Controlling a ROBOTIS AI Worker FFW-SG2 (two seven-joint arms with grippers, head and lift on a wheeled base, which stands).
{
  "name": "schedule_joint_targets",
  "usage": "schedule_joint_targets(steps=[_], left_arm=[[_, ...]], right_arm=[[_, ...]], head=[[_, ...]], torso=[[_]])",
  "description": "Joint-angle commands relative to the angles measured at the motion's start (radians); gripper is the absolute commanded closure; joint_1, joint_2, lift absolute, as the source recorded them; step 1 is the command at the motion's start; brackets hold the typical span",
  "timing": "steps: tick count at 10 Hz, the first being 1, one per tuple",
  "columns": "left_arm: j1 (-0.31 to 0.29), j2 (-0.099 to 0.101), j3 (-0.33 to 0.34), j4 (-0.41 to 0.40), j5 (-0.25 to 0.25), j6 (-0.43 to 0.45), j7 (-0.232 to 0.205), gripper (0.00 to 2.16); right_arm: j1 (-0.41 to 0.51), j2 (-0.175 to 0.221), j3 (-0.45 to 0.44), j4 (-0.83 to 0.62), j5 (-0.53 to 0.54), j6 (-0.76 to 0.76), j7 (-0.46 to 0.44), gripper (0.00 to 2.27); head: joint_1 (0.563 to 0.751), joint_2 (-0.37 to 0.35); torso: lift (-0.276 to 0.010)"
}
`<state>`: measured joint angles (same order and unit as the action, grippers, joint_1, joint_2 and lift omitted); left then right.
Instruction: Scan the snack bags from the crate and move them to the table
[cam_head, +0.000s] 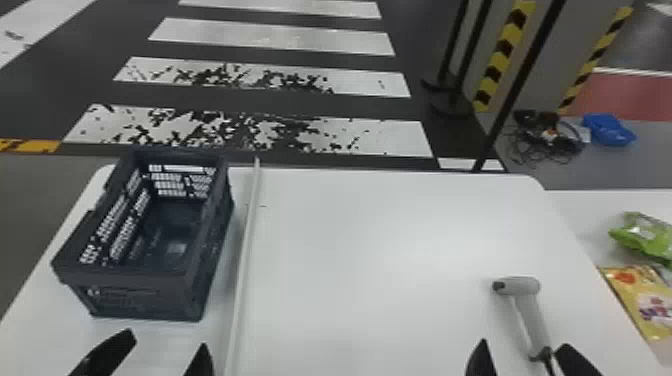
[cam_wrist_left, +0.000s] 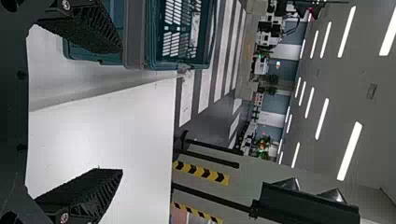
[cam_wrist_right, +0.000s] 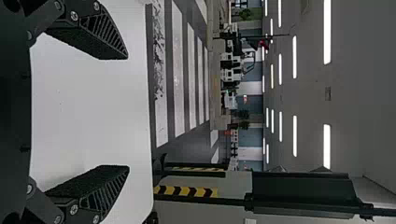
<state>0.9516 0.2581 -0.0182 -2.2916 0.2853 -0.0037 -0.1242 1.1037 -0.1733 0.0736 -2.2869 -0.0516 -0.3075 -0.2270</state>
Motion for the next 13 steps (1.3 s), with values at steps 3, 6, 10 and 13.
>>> schedule_joint_targets(steps=[3, 6, 10, 13], left_arm=[[-0.010, 0.009, 0.001, 0.003, 0.003, 0.000, 0.002, 0.08], [-0.016, 0.010, 0.001, 0.012, 0.006, 0.000, 0.002, 0.08], [-0.022, 0.010, -0.002, 0.023, 0.009, -0.003, -0.005, 0.08], [-0.022, 0.010, -0.006, 0.012, 0.009, -0.009, -0.011, 0.08]], right_arm=[[0.001, 0.000, 0.000, 0.000, 0.007, 0.000, 0.000, 0.17], [0.005, 0.002, 0.000, 0.000, 0.007, -0.012, 0.000, 0.17], [0.010, 0.002, 0.000, 0.000, 0.007, -0.034, 0.000, 0.17], [0.021, 0.000, 0.000, -0.005, 0.010, -0.074, 0.002, 0.17]], head=[[0.695, -0.105], [0.695, -0.102], [0.695, -0.100], [0.695, -0.109]], torso=[[-0.095], [-0.095], [-0.095], [-0.095]])
